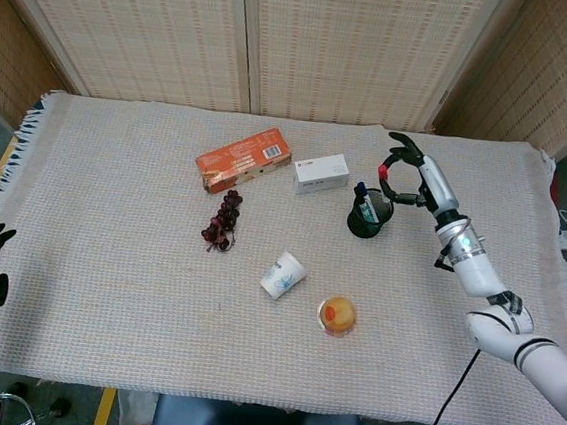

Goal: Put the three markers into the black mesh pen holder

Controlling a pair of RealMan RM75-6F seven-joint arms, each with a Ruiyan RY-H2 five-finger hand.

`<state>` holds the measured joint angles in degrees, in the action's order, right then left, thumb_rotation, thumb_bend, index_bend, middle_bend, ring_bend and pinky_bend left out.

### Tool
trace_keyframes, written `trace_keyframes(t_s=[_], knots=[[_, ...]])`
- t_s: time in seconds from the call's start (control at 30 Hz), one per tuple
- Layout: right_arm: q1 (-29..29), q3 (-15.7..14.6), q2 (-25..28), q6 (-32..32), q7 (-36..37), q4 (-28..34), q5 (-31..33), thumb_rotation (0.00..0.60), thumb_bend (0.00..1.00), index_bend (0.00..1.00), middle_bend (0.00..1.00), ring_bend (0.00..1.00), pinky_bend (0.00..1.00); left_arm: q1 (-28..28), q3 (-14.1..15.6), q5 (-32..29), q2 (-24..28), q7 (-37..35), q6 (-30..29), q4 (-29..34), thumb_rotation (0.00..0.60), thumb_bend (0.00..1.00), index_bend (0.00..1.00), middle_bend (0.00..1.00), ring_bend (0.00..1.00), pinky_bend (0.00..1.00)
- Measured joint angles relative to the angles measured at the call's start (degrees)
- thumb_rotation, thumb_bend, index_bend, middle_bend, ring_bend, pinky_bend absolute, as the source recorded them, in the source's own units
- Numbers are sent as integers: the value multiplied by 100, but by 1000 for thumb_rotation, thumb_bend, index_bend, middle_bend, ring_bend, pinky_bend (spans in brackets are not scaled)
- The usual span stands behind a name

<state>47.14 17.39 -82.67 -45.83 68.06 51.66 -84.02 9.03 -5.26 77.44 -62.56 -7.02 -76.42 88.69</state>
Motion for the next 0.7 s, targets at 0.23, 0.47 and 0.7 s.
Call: trace_keyframes(t_s=[0.23, 0.47, 0.7], knots=[[484, -383, -783, 158, 828, -1330, -319, 600, 361, 592, 70, 156, 0, 24, -17, -53, -5, -77, 79, -66, 600, 606, 98, 0, 0, 103], [674, -751, -1236, 412, 1180, -2072, -411, 600, 364, 593, 72, 157, 0, 15, -25, -65, 4, -130, 74, -93, 600, 605, 98, 0, 0, 103], [572, -1042, -1374, 500, 1271, -2364, -415, 600, 365, 594, 72, 157, 0, 37, -6, -44, -1, -87, 115, -82, 600, 604, 98, 0, 0, 103]])
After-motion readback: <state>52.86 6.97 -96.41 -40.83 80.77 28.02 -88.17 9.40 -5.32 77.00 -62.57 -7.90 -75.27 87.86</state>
